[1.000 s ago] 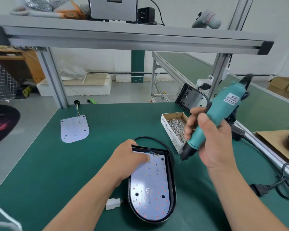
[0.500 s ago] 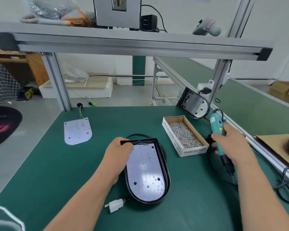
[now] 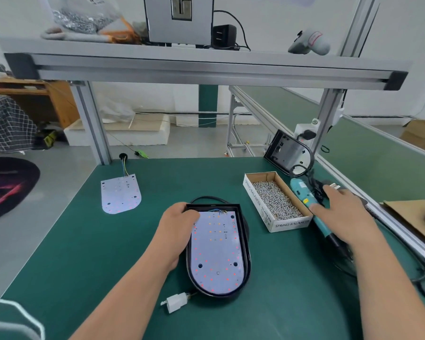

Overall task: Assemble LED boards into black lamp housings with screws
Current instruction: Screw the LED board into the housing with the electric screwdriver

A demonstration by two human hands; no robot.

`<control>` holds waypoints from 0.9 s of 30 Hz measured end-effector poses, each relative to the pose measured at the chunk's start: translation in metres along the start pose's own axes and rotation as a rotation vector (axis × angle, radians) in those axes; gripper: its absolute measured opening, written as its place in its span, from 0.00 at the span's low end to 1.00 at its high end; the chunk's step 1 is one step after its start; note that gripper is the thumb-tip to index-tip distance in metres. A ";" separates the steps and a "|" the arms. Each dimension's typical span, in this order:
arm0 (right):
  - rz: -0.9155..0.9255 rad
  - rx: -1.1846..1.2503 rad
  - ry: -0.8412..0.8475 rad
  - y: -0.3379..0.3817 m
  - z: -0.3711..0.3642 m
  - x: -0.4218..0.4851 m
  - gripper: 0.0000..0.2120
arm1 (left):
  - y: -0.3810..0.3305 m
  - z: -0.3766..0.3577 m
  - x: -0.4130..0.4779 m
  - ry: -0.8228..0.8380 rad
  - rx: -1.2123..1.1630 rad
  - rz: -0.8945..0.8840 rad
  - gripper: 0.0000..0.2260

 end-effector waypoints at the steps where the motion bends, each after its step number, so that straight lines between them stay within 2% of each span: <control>1: 0.021 0.005 -0.015 0.004 0.001 -0.001 0.31 | 0.001 0.000 0.000 0.009 -0.024 0.002 0.06; 4: 0.117 0.024 -0.103 0.024 0.006 -0.008 0.29 | 0.002 0.000 -0.001 0.022 -0.076 0.012 0.09; 6: 0.245 0.066 -0.204 0.045 0.011 -0.017 0.23 | 0.001 0.000 -0.001 0.013 -0.090 0.010 0.12; 8: 0.431 0.175 -0.220 0.071 0.013 -0.032 0.14 | -0.001 0.001 -0.002 0.006 -0.113 0.008 0.15; 9: 0.526 0.245 -0.153 0.084 0.008 -0.039 0.11 | -0.002 0.002 -0.002 -0.006 -0.123 0.011 0.16; 11: 0.710 0.258 0.084 0.117 -0.016 -0.054 0.10 | 0.000 0.010 -0.003 -0.057 -0.156 0.024 0.15; 13: 0.854 0.134 0.320 0.146 -0.053 -0.074 0.09 | 0.002 0.018 -0.004 -0.110 -0.212 0.040 0.10; 15: 0.933 0.021 0.478 0.162 -0.086 -0.089 0.11 | 0.006 0.018 -0.006 -0.123 -0.292 0.067 0.03; 17: 0.939 -0.035 0.526 0.166 -0.104 -0.092 0.12 | 0.008 0.016 -0.007 -0.125 -0.325 0.085 0.02; 19: 0.933 -0.065 0.481 0.168 -0.105 -0.090 0.08 | 0.008 0.013 -0.009 -0.112 -0.344 0.080 0.02; 20: 0.934 -0.097 0.419 0.170 -0.101 -0.089 0.05 | 0.006 0.011 -0.009 -0.101 -0.352 0.067 0.03; 22: 0.913 -0.147 0.230 0.173 -0.088 -0.087 0.10 | 0.001 0.008 -0.010 -0.086 -0.374 0.025 0.03; 24: 0.839 -0.075 0.127 0.170 -0.079 -0.083 0.08 | -0.003 0.003 -0.011 -0.064 -0.397 -0.012 0.07; 25: 0.796 -0.026 0.109 0.168 -0.077 -0.080 0.05 | -0.005 0.001 -0.011 -0.053 -0.403 -0.025 0.08; 27: 0.710 0.112 0.082 0.163 -0.075 -0.071 0.04 | -0.007 -0.005 -0.012 -0.026 -0.402 -0.048 0.08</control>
Point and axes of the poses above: each hand's wrist, its own x-axis towards the middle knuckle, its own z-axis out of the back of the hand, y = z × x, the point moved 10 cm from there along x, towards the middle knuckle, and after that the axes turned 12 degrees about y, right-handed, at the moved point
